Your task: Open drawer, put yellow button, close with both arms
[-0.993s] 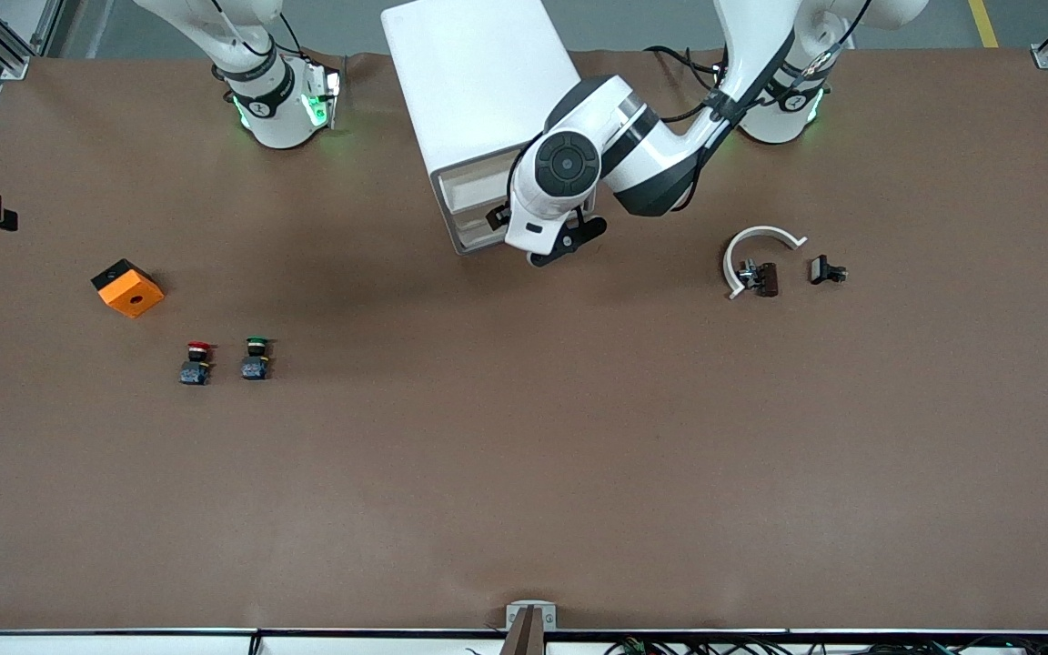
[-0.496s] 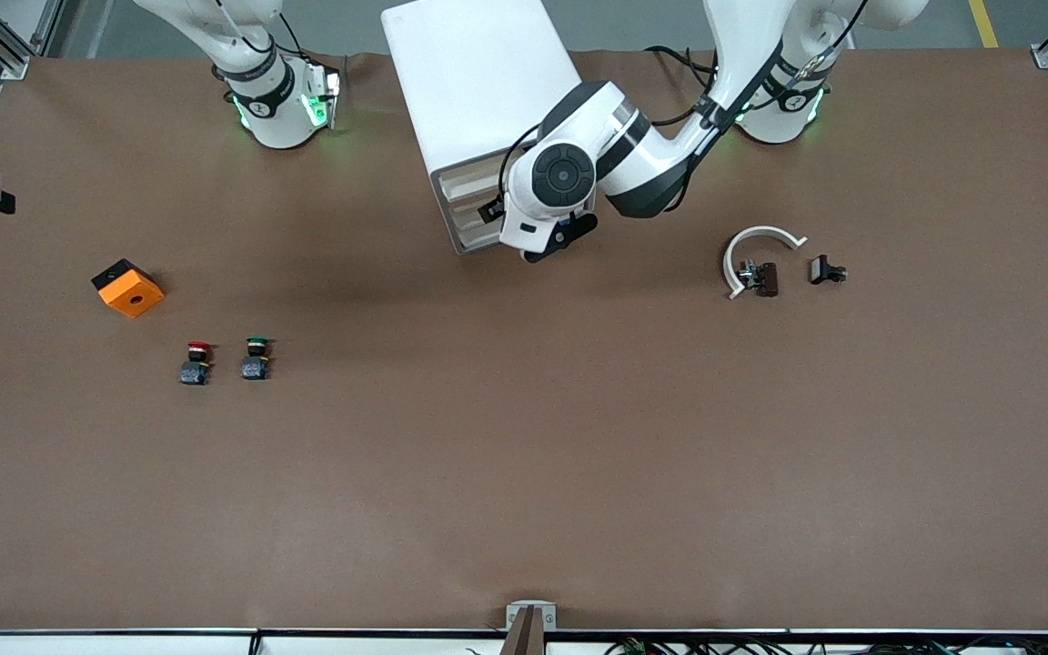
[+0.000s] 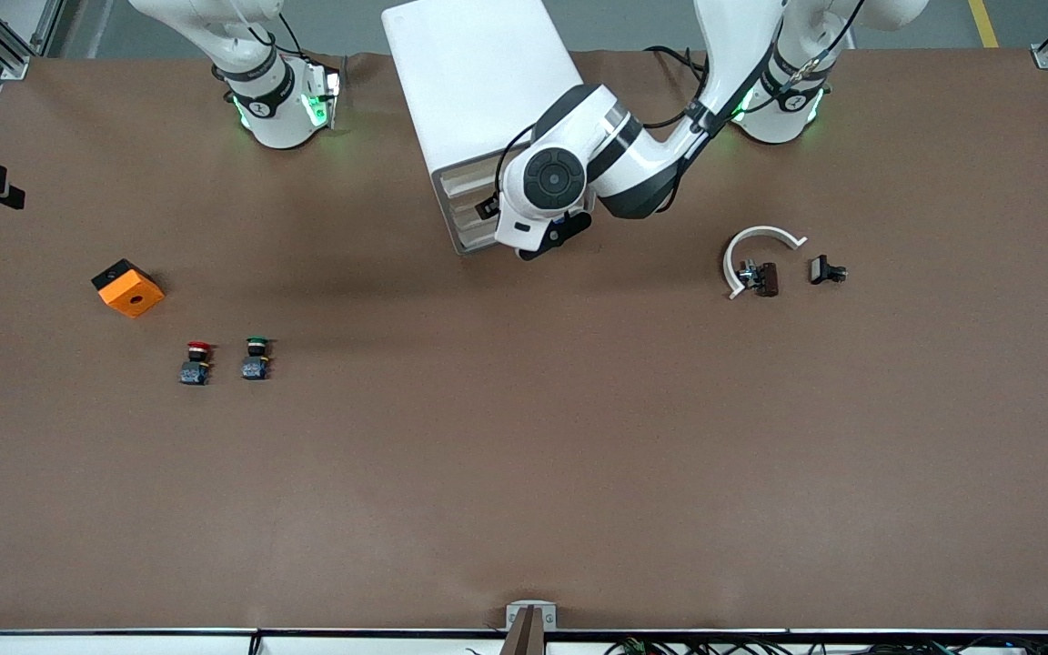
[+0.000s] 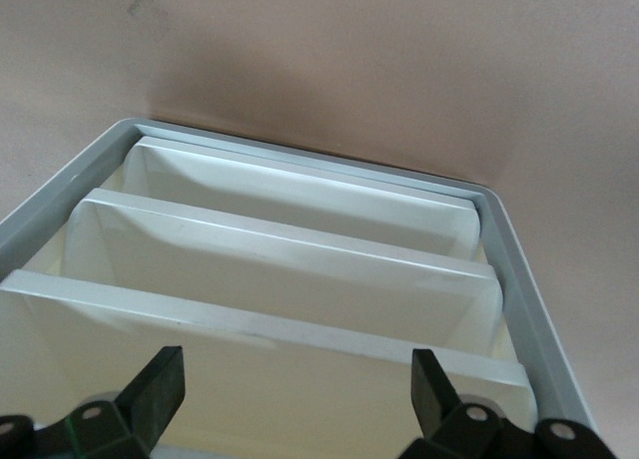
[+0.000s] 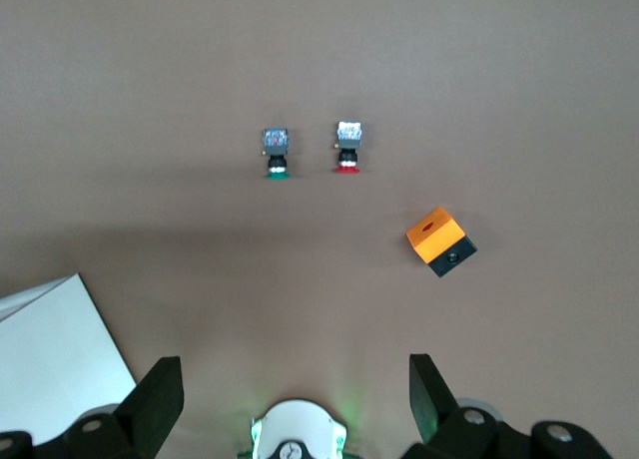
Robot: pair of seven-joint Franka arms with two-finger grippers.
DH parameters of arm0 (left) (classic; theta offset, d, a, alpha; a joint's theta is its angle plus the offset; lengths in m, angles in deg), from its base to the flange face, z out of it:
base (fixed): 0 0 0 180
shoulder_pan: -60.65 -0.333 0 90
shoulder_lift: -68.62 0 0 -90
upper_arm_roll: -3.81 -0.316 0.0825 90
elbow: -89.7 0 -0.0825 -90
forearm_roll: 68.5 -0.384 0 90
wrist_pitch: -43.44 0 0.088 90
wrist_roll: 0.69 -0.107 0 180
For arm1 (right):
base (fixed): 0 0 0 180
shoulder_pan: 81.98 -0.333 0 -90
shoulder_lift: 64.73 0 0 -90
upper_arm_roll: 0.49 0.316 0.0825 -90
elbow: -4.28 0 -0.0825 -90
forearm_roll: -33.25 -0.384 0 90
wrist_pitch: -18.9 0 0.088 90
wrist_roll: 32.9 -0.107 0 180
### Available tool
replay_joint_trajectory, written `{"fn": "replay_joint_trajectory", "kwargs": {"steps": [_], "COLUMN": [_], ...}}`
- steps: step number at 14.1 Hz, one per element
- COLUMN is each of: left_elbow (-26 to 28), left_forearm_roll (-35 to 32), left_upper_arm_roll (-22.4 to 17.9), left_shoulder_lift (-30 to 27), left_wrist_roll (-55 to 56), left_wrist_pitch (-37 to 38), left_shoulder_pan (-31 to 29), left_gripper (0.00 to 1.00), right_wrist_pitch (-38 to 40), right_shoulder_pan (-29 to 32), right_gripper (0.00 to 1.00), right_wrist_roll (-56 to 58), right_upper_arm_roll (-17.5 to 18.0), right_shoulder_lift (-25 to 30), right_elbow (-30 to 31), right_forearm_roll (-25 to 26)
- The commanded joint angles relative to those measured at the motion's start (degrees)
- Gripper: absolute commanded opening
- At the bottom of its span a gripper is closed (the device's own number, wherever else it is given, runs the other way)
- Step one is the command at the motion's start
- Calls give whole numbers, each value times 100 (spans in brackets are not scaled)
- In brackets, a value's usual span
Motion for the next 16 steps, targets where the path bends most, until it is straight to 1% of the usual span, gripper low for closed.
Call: {"fn": "replay_joint_trajectory", "kwargs": {"steps": [1,2,4,5,6,7,8,9,10,11,13,16], "left_elbow": [-83,-170,-468,-583,-819,-1126,-1295,-1383,-1375,-1358,-1340,-1296], "left_forearm_roll": [72,28,-313,-585,-996,-1262,-1334,-1361,-1518,-1719,-1748,-1730], "left_upper_arm_roll": [-10,-71,-317,-475,-616,-687,-696,-705,-705,-679,-670,-652], "left_shoulder_lift": [-2,-11,-46,-150,-273,-275,-283,-336,-562,-773,-1116,-1565], "left_wrist_roll": [26,26,61,70,78,61,61,26,-26,-323,-1506,-2790], "left_wrist_pitch": [52,52,52,87,200,306,316,333,420,630,1175,1886], "left_shoulder_pan": [-35,-79,-246,-377,-535,-685,-904,-1141,-1352,-1589,-2099,-2819], "left_gripper": [100,100,100,100,100,100,100,100,100,100,100,100], "right_wrist_pitch": [-625,-635,-670,-688,-697,-697,-688,-688,-688,-688,-688,-653], "right_shoulder_pan": [-28,-28,7,16,16,7,-19,-37,-37,-28,-19,25], "right_gripper": [100,100,100,100,100,100,100,100,100,100,100,100], "right_wrist_roll": [-107,-98,59,165,175,175,175,166,166,175,175,131], "right_upper_arm_roll": [-3,6,-3,-3,-3,-3,6,14,23,23,23,-3], "right_shoulder_lift": [1032,1033,1059,1086,1094,1112,1121,1130,1130,1130,1130,1130], "right_elbow": [1314,1316,1316,1316,1325,1334,1325,1325,1325,1325,1316,1316], "right_forearm_roll": [-50,-24,11,20,20,20,20,20,20,20,20,47]}}
